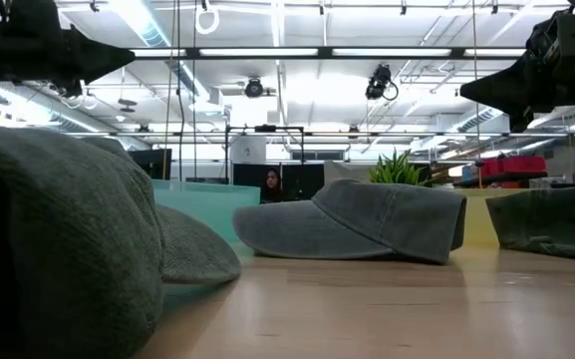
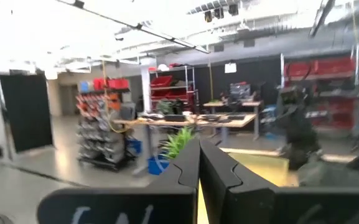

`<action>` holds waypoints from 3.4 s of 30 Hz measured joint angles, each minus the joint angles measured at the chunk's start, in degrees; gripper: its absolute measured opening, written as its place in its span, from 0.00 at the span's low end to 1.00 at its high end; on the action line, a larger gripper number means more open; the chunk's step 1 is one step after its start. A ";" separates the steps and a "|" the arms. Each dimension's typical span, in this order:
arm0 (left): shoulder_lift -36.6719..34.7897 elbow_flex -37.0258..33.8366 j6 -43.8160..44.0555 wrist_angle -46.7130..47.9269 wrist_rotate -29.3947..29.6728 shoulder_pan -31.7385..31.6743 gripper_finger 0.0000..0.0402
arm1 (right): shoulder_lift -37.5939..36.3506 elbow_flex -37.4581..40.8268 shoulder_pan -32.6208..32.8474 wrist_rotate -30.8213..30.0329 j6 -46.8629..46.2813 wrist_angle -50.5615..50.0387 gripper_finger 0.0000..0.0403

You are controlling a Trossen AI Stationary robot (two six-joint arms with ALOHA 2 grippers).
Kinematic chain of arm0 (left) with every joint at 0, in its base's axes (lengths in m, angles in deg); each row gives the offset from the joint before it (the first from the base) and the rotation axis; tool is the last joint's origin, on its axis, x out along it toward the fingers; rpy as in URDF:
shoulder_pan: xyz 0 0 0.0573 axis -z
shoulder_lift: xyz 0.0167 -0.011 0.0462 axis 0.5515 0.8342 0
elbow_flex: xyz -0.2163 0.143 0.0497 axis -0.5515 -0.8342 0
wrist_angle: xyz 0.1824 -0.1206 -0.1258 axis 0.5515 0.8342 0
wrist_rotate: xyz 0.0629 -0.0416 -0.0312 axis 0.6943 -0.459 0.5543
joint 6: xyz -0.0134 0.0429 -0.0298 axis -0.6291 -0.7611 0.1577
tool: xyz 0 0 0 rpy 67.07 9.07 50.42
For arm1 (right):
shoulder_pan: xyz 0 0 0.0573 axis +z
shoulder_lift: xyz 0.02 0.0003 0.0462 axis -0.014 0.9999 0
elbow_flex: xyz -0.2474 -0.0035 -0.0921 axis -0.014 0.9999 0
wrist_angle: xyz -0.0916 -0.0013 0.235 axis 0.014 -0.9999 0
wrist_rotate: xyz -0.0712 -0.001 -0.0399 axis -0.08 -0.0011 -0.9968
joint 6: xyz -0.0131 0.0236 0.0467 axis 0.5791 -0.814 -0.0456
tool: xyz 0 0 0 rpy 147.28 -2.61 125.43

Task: Pick & Place hat
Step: Put the right black cap into the yellow bin

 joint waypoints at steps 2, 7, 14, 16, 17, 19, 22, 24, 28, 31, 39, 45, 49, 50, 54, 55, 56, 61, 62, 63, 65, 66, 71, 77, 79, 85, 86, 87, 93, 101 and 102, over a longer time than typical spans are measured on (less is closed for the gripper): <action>0.00 0.00 -1.05 -0.09 -0.01 0.00 0.02 | 0.00 0.01 0.00 0.00 -0.02 0.00 0.06; 0.00 0.00 -0.71 0.09 -3.08 0.02 0.02 | 0.00 0.02 0.00 0.00 -0.02 0.00 0.06; 0.00 0.00 9.92 0.01 -4.16 0.02 0.02 | 0.00 0.00 0.00 0.00 -0.02 0.00 0.06; 0.00 0.00 10.73 0.31 -4.18 0.02 0.03 | 0.00 0.00 0.00 0.00 -0.01 0.00 0.06; 0.00 0.00 10.68 0.30 -4.20 0.02 0.04 | 0.00 0.01 0.00 0.00 -0.01 -0.01 0.06; 0.00 0.00 10.17 0.25 -5.08 0.01 0.06 | 0.00 0.01 0.00 0.00 0.00 0.00 0.06; 0.00 0.00 10.18 -0.01 -8.74 0.02 0.12 | 0.00 0.00 0.00 0.00 -0.02 0.00 0.06; 0.00 0.00 10.43 -0.68 -10.15 0.02 0.17 | 0.00 0.02 0.00 0.00 -0.02 0.00 0.06; 0.00 0.00 12.18 -4.17 -10.31 0.04 0.26 | 0.00 0.02 -0.17 -0.75 3.41 0.61 0.06; 0.00 -0.02 11.97 -7.05 -11.75 0.02 0.31 | -0.04 0.01 -0.15 -1.47 3.98 1.36 0.06; 0.00 0.00 11.97 -8.32 -13.23 0.02 0.33 | 0.00 0.01 -0.23 0.27 7.77 0.07 0.06; 0.02 0.00 11.97 -8.83 -13.23 0.02 0.33 | 0.00 0.02 -0.28 -4.89 13.59 3.24 0.06; 0.02 0.00 10.89 -8.86 -13.23 0.02 0.33 | -0.04 0.01 -0.28 -1.02 13.09 10.02 0.07; 0.02 -0.02 10.48 -8.92 -13.23 0.02 0.33 | -0.03 0.01 -0.28 1.09 13.45 11.17 0.08; 0.02 -0.01 9.98 -9.64 -13.23 0.02 0.33 | -0.02 0.00 -0.24 7.93 16.00 14.54 0.15; 0.02 0.00 9.96 -9.74 -13.23 0.02 0.33 | -0.02 -0.02 -0.26 8.11 15.89 15.07 0.17; 0.02 0.00 9.87 -9.81 -13.23 0.02 0.33 | -0.02 -0.21 -0.26 7.87 15.31 14.93 0.20; 0.02 0.00 8.46 -10.61 -13.23 0.02 0.33 | 1.54 -3.71 -0.26 6.97 11.60 12.52 0.36; 0.02 0.00 8.46 -10.72 -13.23 0.02 0.33 | 2.21 -5.05 -0.26 7.22 10.77 10.56 0.39; 0.02 0.00 8.44 -10.66 -13.21 0.02 0.33 | 3.02 -6.63 -0.26 7.52 10.52 8.56 0.41; 0.02 0.12 8.34 -10.38 -13.21 0.02 0.33 | 5.43 -10.54 -0.22 7.65 10.36 5.17 0.43; 0.09 0.57 8.29 -9.94 -13.18 0.02 0.33 | 7.06 -12.75 -0.22 7.69 9.64 3.34 0.43; 4.11 7.25 6.00 -3.60 -12.87 0.02 0.33 | 20.27 -24.05 -0.22 7.72 3.39 -9.75 0.42; 17.16 20.85 5.90 12.06 -8.90 0.00 0.33 | 41.59 -39.72 0.43 12.97 -4.68 -27.74 0.40; 21.76 24.89 6.13 17.03 -8.60 0.00 0.33 | 47.32 -45.42 1.04 14.01 -5.68 -35.64 0.40; 32.26 30.93 7.38 19.27 -8.51 0.00 0.33 | 61.20 -56.94 1.97 16.18 -23.78 -64.54 0.40; 33.41 31.18 7.38 19.45 -8.27 0.02 0.33 | 62.84 -57.28 2.12 17.93 -27.93 -68.06 0.40; 34.43 31.37 7.38 19.61 -7.93 0.02 0.32 | 64.29 -57.19 2.32 20.06 -31.70 -71.23 0.40; 38.43 31.54 6.99 19.36 -4.96 0.01 0.32 | 70.13 -53.04 2.95 24.34 -41.00 -78.76 0.40; 39.12 31.54 7.01 19.31 -4.10 0.02 0.32 | 72.59 -44.94 2.90 30.86 -41.90 -67.67 0.40; 39.06 31.54 6.99 19.35 -4.10 0.00 0.32 | 72.68 -43.79 2.88 30.88 -41.88 -66.11 0.40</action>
